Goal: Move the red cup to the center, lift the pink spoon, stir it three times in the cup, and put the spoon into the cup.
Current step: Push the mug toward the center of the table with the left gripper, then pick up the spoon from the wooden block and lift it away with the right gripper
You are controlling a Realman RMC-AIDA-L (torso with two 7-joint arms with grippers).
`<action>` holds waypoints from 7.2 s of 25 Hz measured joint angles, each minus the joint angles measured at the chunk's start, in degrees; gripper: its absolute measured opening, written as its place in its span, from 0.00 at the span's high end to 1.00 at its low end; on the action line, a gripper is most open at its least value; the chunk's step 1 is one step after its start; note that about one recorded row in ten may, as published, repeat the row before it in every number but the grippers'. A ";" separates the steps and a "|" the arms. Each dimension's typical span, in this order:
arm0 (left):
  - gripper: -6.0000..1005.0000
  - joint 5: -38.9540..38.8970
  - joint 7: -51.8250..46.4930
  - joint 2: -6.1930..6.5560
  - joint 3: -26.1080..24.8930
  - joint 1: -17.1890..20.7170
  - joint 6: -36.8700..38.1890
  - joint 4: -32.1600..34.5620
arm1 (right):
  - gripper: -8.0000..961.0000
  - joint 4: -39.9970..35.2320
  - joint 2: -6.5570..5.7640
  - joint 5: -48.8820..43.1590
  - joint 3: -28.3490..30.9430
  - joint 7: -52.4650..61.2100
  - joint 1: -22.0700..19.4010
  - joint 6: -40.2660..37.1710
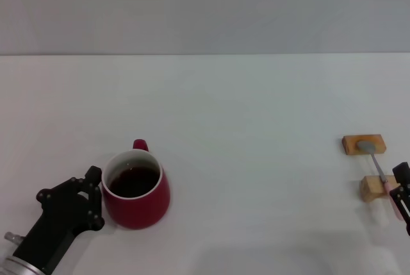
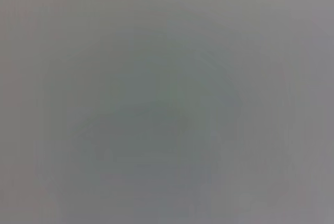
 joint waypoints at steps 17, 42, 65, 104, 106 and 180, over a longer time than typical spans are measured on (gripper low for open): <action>1.00 -0.12 0.61 0.06 -0.58 -0.52 -2.11 -0.07 | 0.14 0.00 0.04 0.00 -0.32 0.00 0.09 -0.05; 1.00 -0.40 5.11 -0.09 2.79 -2.01 -3.71 -3.04 | 0.14 0.00 0.13 0.00 -0.41 0.00 0.44 0.23; 1.00 0.02 5.25 -0.08 5.03 -3.03 -4.07 -5.27 | 0.14 0.00 0.03 0.00 -0.82 0.00 0.43 0.24; 1.00 0.08 5.18 -0.08 6.91 -4.60 -5.19 -7.00 | 0.14 0.00 0.04 0.00 -1.20 0.00 0.52 0.05; 1.00 0.07 5.17 -0.08 7.20 -4.63 -5.15 -7.04 | 0.14 0.00 0.04 0.00 -1.20 0.00 0.52 0.06; 0.14 0.65 -4.15 0.44 -17.04 3.69 6.68 7.53 | 0.14 -0.48 0.05 8.14 -0.52 0.85 -4.90 7.48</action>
